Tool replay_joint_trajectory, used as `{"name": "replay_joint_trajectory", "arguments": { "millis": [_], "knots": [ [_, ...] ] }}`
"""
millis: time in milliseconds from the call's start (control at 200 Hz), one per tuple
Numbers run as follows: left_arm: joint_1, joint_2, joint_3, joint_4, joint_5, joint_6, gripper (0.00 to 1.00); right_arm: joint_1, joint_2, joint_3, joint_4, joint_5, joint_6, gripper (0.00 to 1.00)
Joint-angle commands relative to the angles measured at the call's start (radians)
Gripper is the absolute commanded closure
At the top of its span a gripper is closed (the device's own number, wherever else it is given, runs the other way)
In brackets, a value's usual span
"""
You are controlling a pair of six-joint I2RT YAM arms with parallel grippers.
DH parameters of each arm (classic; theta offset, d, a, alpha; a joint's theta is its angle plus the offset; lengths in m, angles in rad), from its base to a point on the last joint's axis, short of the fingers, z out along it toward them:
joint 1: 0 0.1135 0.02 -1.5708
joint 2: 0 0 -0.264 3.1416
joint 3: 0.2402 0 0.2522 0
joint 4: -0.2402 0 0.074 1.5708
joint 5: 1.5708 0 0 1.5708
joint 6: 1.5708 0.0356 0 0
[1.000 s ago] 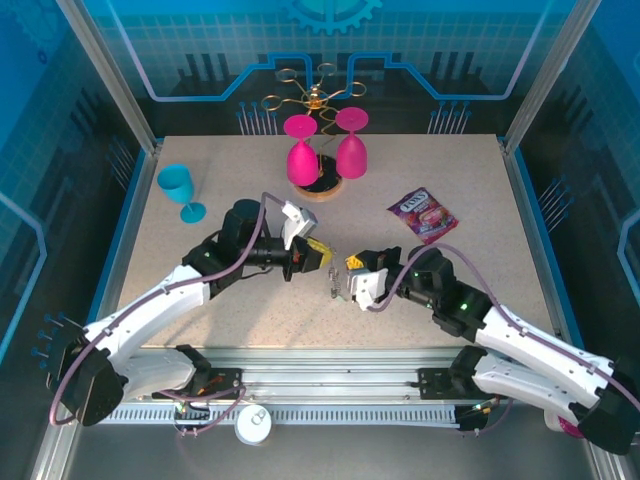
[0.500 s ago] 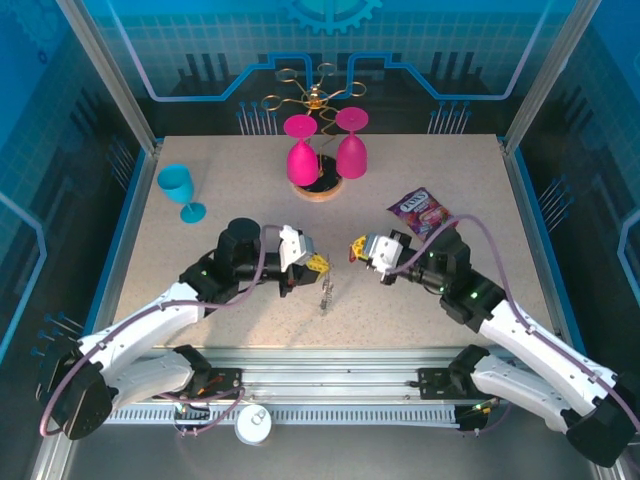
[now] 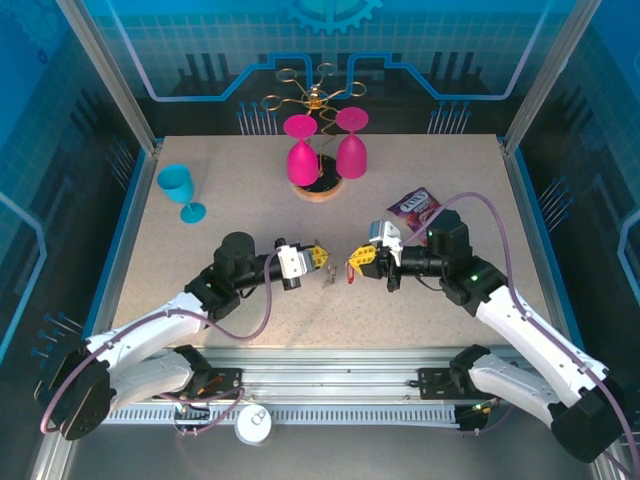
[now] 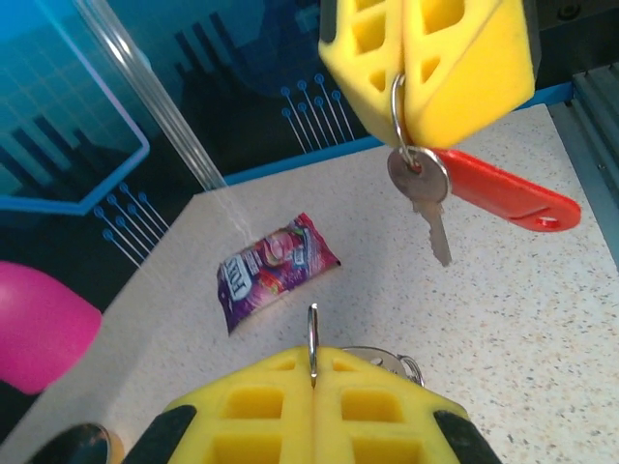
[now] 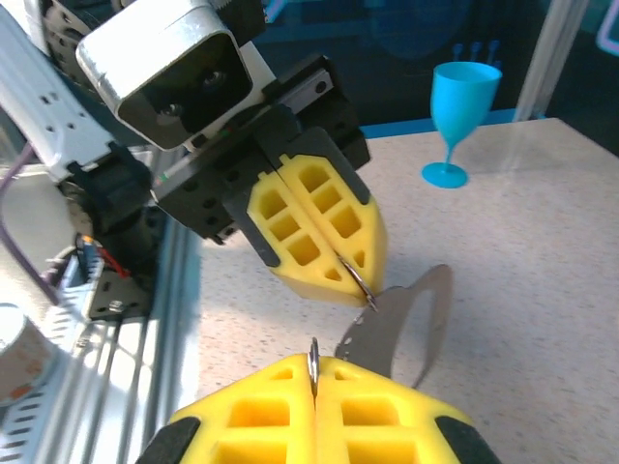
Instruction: Put the keys on the keyring
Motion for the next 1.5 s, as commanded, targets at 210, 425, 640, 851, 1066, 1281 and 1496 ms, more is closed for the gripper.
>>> {"name": "replay_joint_trajectory", "arguments": {
  "millis": [210,425,640,851,1066,1281,1496],
  "knots": [
    [-0.036,-0.034,-0.047,0.139,0.070,0.180,1.00,-0.017,0.072,0.031,0.043,-0.070,0.146,1.00],
    [-0.057,-0.033,-0.048,0.128,0.049,0.247,1.00,-0.017,0.105,0.048,0.060,-0.091,0.188,1.00],
    [-0.070,-0.028,-0.044,0.128,0.009,0.263,1.00,-0.014,0.120,0.053,0.059,-0.127,0.192,1.00],
    [-0.075,-0.022,-0.038,0.129,-0.040,0.258,1.00,-0.012,0.121,0.050,0.029,-0.156,0.170,1.00],
    [-0.080,-0.019,-0.037,0.131,-0.059,0.257,1.00,-0.007,0.132,0.051,0.034,-0.144,0.180,1.00],
    [-0.081,-0.020,-0.038,0.130,-0.057,0.262,1.00,-0.003,0.148,0.051,0.074,-0.123,0.210,1.00],
    [-0.086,-0.021,-0.040,0.138,-0.055,0.266,1.00,-0.003,0.156,0.048,0.092,-0.078,0.235,1.00]
  ]
}}
